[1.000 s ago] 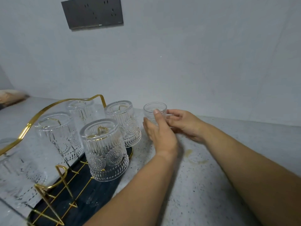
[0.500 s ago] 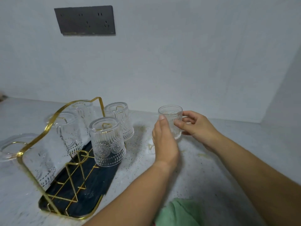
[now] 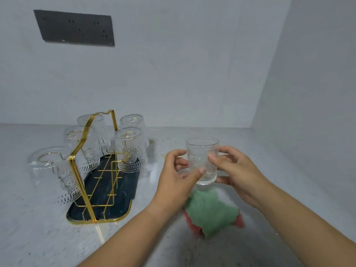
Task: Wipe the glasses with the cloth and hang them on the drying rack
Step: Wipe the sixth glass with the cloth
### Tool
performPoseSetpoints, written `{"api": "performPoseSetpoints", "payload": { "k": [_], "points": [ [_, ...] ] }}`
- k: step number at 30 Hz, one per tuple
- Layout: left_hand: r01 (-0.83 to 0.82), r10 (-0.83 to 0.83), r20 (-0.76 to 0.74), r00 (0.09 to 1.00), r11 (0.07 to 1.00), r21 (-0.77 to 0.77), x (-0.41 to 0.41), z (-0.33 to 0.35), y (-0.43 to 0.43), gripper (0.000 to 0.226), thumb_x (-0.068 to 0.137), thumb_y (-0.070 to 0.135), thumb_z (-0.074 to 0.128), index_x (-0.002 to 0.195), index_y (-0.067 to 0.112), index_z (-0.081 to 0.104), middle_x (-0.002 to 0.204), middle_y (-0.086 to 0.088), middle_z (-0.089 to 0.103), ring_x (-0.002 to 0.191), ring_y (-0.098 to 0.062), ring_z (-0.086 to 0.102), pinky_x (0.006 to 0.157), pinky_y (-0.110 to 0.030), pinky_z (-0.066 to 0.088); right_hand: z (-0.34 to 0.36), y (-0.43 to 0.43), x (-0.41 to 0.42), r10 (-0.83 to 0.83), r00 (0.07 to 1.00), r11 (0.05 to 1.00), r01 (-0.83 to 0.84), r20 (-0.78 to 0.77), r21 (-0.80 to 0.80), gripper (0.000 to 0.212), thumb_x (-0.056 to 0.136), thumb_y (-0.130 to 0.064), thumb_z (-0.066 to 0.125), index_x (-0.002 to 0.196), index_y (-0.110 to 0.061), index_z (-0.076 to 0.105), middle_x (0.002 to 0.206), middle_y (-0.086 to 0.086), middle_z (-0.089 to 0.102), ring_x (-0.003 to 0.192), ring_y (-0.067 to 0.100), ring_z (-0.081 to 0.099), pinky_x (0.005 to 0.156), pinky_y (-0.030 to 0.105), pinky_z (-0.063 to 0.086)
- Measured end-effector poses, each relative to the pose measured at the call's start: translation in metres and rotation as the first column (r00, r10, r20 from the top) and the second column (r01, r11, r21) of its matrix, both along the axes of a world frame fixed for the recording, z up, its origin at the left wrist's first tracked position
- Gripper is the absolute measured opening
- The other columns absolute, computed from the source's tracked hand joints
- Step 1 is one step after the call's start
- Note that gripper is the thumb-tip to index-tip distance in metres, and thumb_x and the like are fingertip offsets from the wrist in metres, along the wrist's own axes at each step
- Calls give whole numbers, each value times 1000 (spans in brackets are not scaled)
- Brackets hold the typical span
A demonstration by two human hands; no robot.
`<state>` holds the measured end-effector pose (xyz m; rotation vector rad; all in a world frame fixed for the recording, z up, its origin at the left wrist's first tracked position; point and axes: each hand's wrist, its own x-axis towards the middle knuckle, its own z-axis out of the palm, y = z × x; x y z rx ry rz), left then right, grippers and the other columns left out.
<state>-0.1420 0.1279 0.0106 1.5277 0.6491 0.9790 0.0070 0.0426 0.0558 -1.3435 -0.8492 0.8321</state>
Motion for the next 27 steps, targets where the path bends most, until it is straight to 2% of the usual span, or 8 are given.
{"api": "performPoseSetpoints", "payload": {
  "k": [4, 8, 10, 14, 17, 20, 23, 27],
  "points": [
    [119, -119, -5, 993, 993, 28, -15, -7, 6, 62, 77, 5, 92, 132, 15, 65, 102, -9, 63, 80, 3, 67, 76, -17, 56, -5, -17, -20, -38, 999, 999, 38, 19, -24, 56, 72, -36, 79, 122, -14, 68, 108, 11, 78, 96, 23, 78, 86, 44, 63],
    [255, -253, 58, 966, 966, -32, -28, -14, 10, 64, 75, 14, 86, 135, 15, 63, 123, -5, 77, 114, -20, 74, 94, -30, 60, -9, -24, -36, -19, 998, 1000, 19, -64, -3, 46, 77, -32, 76, 119, -14, 70, 114, 14, 77, 104, 27, 76, 92, 48, 60],
    [336, -329, 101, 939, 939, -76, -33, -17, 11, 58, 80, 13, 83, 134, 14, 62, 123, -9, 78, 115, -26, 75, 94, -33, 60, -8, -23, -45, 25, 996, 1000, -25, -89, 3, 41, 81, -30, 73, 119, -14, 71, 116, 12, 77, 106, 27, 75, 94, 47, 58],
    [342, -294, 233, 927, 918, -200, -33, -26, 13, 70, 73, 22, 89, 134, 10, 57, 125, -21, 75, 118, -40, 71, 103, -55, 56, -9, -19, -49, -28, 991, 998, 36, 132, -58, 21, 97, -27, 66, 116, -23, 74, 114, 0, 78, 106, 14, 74, 93, 34, 61],
    [249, -206, 208, 956, 946, -208, -35, -26, 17, 73, 69, 26, 92, 131, 15, 55, 124, -13, 76, 118, -34, 72, 104, -55, 55, -18, -22, -39, -72, 913, 978, 144, 402, -150, 14, 92, -33, 73, 103, -26, 78, 102, -6, 79, 98, 9, 73, 92, 29, 59],
    [189, -145, 208, 967, 958, -214, -39, -24, 23, 73, 75, 25, 93, 136, 21, 53, 124, -3, 76, 117, -23, 73, 103, -44, 56, -30, -27, -36, 74, 814, 952, 115, 575, -284, 14, 88, -35, 79, 101, -30, 78, 99, -13, 77, 93, -1, 69, 85, 16, 53],
    [172, -129, 203, 971, 962, -211, -39, -22, 23, 64, 84, 15, 83, 138, 22, 51, 126, -2, 75, 117, -18, 72, 104, -40, 56, -42, -25, -35, 246, 592, 925, 94, 768, -369, 32, 82, -51, 80, 109, -35, 73, 109, -20, 66, 104, -5, 59, 92, 15, 46],
    [182, -150, 171, 974, 964, -192, -40, -26, 24, 60, 88, 6, 80, 138, 20, 50, 129, -6, 74, 118, -19, 72, 107, -43, 56, -50, -19, -31, 300, 506, 905, 118, 809, -409, 49, 74, -64, 77, 115, -39, 69, 112, -22, 57, 112, -1, 50, 98, 21, 42]
  ]
}}
